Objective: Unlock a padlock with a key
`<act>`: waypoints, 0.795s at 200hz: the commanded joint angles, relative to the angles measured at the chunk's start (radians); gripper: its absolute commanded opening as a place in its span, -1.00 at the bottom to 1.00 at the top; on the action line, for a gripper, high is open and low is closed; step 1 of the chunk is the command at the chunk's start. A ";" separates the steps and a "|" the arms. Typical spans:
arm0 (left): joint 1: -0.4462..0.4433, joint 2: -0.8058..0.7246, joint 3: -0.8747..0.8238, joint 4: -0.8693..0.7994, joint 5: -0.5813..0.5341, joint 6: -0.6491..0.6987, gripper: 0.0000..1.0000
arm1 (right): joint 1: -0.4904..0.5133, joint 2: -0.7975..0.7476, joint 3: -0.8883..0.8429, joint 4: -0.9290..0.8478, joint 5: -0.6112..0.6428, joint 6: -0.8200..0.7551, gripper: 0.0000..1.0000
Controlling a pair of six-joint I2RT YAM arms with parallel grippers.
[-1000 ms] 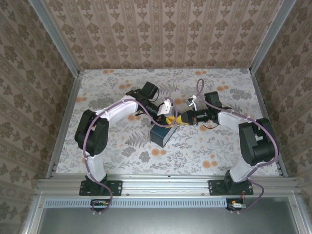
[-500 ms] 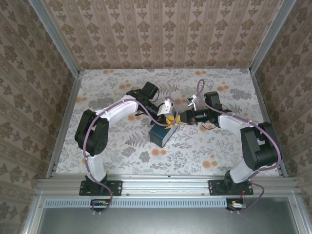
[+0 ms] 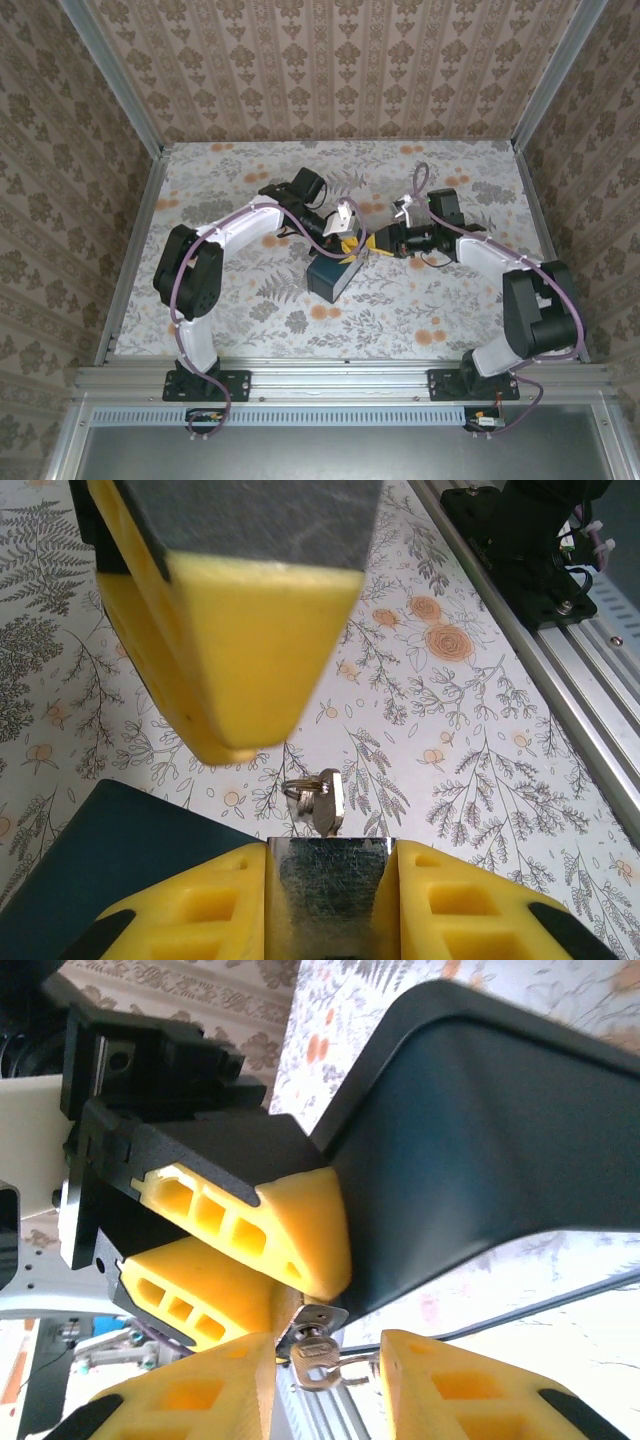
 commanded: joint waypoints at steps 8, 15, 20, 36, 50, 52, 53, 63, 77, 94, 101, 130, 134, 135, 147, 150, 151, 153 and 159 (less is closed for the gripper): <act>0.007 0.007 0.012 0.002 0.061 -0.006 -0.76 | -0.003 -0.090 0.004 -0.078 0.058 -0.080 -0.30; 0.007 0.009 0.014 -0.002 0.060 -0.004 -0.76 | -0.001 -0.109 -0.016 -0.065 0.070 -0.093 -0.31; 0.008 0.010 0.016 -0.005 0.059 -0.002 -0.76 | 0.001 -0.111 -0.032 -0.051 0.071 -0.100 -0.32; 0.011 0.014 0.022 -0.016 0.064 0.001 -0.76 | 0.021 -0.170 -0.073 0.012 0.075 -0.117 -0.33; 0.012 0.014 0.024 -0.018 0.064 0.001 -0.76 | 0.053 -0.193 -0.097 0.050 0.095 -0.137 -0.31; 0.012 0.014 0.024 -0.018 0.063 0.001 -0.76 | 0.058 -0.194 -0.100 0.059 0.096 -0.136 -0.30; 0.013 0.014 0.024 -0.018 0.063 0.002 -0.76 | 0.060 -0.196 -0.102 0.061 0.096 -0.136 -0.29; 0.012 0.014 0.025 -0.021 0.063 0.001 -0.76 | 0.078 -0.202 -0.114 0.084 0.106 -0.140 -0.26; 0.012 0.011 0.024 -0.019 0.063 0.000 -0.76 | 0.096 -0.197 -0.115 0.070 0.124 -0.161 -0.24; 0.012 0.010 0.023 -0.021 0.061 0.004 -0.76 | 0.099 -0.181 -0.113 0.057 0.157 -0.173 -0.23; 0.012 0.009 0.023 -0.020 0.062 0.005 -0.76 | 0.099 -0.173 -0.112 0.059 0.167 -0.176 -0.21; 0.012 0.007 0.020 -0.019 0.058 0.009 -0.77 | 0.100 -0.132 -0.092 0.069 0.192 -0.171 -0.20; 0.012 0.007 0.021 -0.019 0.058 0.008 -0.77 | 0.099 -0.129 -0.090 0.074 0.191 -0.169 -0.20; 0.012 0.007 0.021 -0.019 0.058 0.009 -0.77 | 0.099 -0.128 -0.090 0.074 0.191 -0.170 -0.20; 0.012 0.008 0.020 -0.021 0.057 0.009 -0.77 | 0.099 -0.125 -0.091 0.091 0.188 -0.161 -0.20; 0.012 0.008 0.020 -0.021 0.058 0.009 -0.77 | 0.101 -0.125 -0.090 0.093 0.187 -0.160 -0.20; 0.012 0.008 0.020 -0.021 0.057 0.009 -0.77 | 0.101 -0.125 -0.089 0.095 0.186 -0.159 -0.20; 0.012 0.007 0.020 -0.021 0.058 0.010 -0.77 | 0.101 -0.125 -0.089 0.096 0.186 -0.159 -0.20; 0.012 0.008 0.021 -0.021 0.058 0.010 -0.78 | 0.104 -0.125 -0.089 0.097 0.188 -0.158 -0.20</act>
